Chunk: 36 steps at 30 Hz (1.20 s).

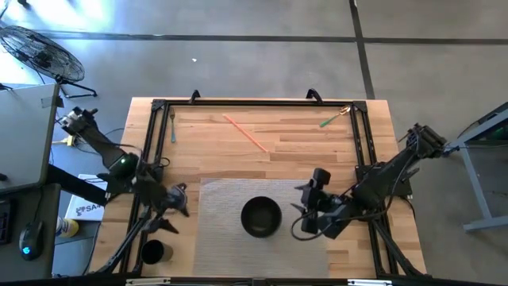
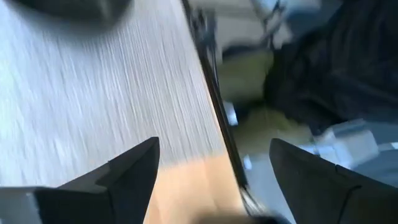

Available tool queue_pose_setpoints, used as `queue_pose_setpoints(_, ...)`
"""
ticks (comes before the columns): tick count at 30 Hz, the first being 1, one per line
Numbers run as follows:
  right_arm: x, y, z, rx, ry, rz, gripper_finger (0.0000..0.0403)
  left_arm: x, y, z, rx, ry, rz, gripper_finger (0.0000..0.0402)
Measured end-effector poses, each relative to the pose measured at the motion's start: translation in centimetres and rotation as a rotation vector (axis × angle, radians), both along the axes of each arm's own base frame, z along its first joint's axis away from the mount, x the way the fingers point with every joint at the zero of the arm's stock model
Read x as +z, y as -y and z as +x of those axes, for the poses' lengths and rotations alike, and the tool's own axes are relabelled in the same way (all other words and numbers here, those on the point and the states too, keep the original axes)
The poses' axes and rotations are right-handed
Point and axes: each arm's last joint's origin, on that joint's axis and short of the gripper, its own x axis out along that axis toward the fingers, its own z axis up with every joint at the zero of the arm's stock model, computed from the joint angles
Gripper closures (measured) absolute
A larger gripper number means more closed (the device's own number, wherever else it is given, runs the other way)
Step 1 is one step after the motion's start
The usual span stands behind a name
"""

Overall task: Pick & Place Utensil
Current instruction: Put the black cup on the table mat

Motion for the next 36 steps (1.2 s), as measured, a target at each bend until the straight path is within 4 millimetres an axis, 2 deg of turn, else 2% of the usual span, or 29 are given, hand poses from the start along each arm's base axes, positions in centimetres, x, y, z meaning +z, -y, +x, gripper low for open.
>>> queue_pose_setpoints(6, 0.1, 1.6, 1.1, -0.022, 0.005, -0.097, 0.0150, 0.8, 3.7, -1.1, 0.053, -0.366, 0.029, 0.0099)
queue_pose_setpoints(11, 0.6, 2.3, 2.2, 0.001, 0.038, -0.152, 0.0148, -0.8, 6.5, -2.5, 0.124, -0.578, 0.112, 0.0098)
queue_pose_setpoints(16, 1.1, 2.2, 2.8, 0.048, 0.078, -0.175, 0.0148, -2.4, 8.2, -3.4, 0.176, -0.671, 0.182, 0.0098)
queue_pose_setpoints(30, 1.3, 2.1, 3.0, 0.058, 0.098, -0.166, 0.0148, -3.2, 8.6, -3.4, 0.254, -0.659, 0.216, 0.0099)
queue_pose_setpoints(36, 1.3, 2.1, 3.0, 0.060, 0.097, -0.168, 0.0148, -4.2, 8.6, -3.6, 0.243, -0.751, 0.231, 0.0099)
